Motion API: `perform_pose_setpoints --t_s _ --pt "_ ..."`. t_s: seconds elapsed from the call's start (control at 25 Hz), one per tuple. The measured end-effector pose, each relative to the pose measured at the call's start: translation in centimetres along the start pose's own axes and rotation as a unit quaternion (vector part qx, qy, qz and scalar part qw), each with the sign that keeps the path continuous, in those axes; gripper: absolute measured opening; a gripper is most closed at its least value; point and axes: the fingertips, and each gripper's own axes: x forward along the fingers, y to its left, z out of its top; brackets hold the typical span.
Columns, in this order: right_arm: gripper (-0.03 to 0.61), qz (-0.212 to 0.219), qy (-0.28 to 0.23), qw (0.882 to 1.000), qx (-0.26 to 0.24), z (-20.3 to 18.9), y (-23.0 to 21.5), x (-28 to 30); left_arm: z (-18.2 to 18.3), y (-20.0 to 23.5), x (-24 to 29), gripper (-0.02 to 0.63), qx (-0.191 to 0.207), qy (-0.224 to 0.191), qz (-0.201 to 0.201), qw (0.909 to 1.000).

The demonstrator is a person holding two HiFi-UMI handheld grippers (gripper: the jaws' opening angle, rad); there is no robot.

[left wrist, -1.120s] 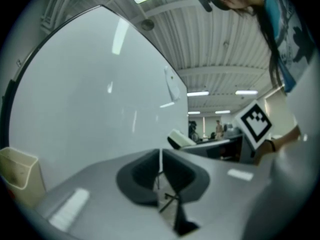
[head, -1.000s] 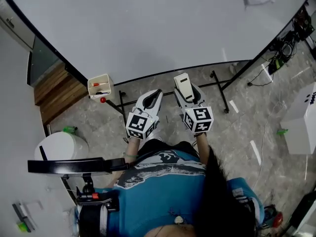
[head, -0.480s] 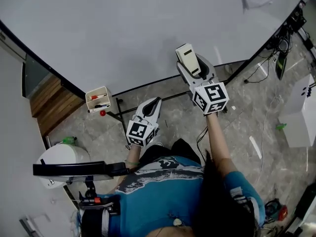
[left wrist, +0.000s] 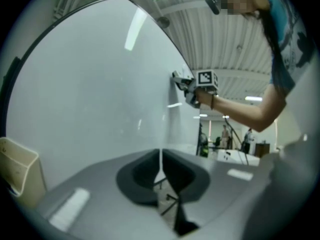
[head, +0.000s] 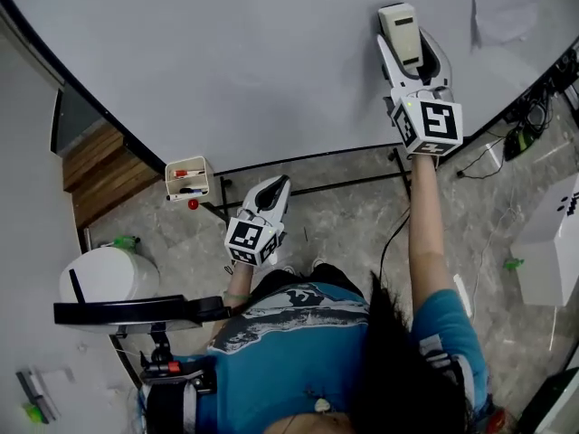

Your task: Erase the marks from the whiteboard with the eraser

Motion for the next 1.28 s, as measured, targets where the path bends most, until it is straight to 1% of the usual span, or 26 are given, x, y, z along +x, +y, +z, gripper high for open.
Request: perform_pose_setpoints --t_s 0.08,0.24,0.4,0.56,0.64,0.84,0.96,1.0,1.08,1.2,1.28 --pt "0.262 -0.015 -0.013 1.0 -0.01 0.8 -2.2 0.5 0.0 0.2 0.4 0.005 -0.002 0.001 0.007 1.0" --pt "0.262 -0.045 -0.031 0.998 -0.006 1.5 -6.1 1.0 0.2 -0.6 1.5 0.005 -0.002 0.005 0.008 1.0" --pt "0.262 -0.042 -0.039 0.998 -0.014 1.3 -6.3 1.3 -0.1 -1.2 2.4 0.005 0.0 0.011 0.007 0.9999" --pt "0.262 -0.043 -0.053 0.998 0.006 1.7 -6.2 0.8 -0.1 -2.5 2.8 0.005 0.003 0.015 0.007 0.9999" --pt "0.262 -0.042 -0.062 0.997 0.0 2.1 -5.5 0.5 0.0 -3.1 2.8 0.005 0.005 0.017 0.011 0.9998" --pt "0.262 -0.033 -0.072 0.996 -0.032 1.0 -0.3 1.4 -0.5 -2.6 2.6 0.005 0.005 0.026 0.022 0.9994" --pt "0.262 -0.045 -0.072 0.996 -0.029 0.4 2.6 1.6 -0.3 -1.9 2.2 0.005 0.005 0.024 0.036 0.999" --pt "0.262 -0.04 -0.076 0.996 -0.026 0.3 3.7 1.8 -0.2 -1.6 2.1 0.005 0.005 0.023 0.041 0.9989" --pt "0.262 -0.013 -0.076 0.996 -0.034 -0.2 6.5 2.1 -0.4 -1.0 1.7 0.005 0.004 0.022 0.051 0.9984" --pt "0.262 0.04 -0.046 0.994 -0.093 -2.5 11.6 2.1 -0.7 -0.2 1.0 0.005 0.0 0.021 0.064 0.9977" --pt "0.262 0.072 -0.031 0.99 -0.117 -3.9 15.1 1.8 -0.7 0.0 0.5 0.005 -0.002 0.02 0.071 0.9973"
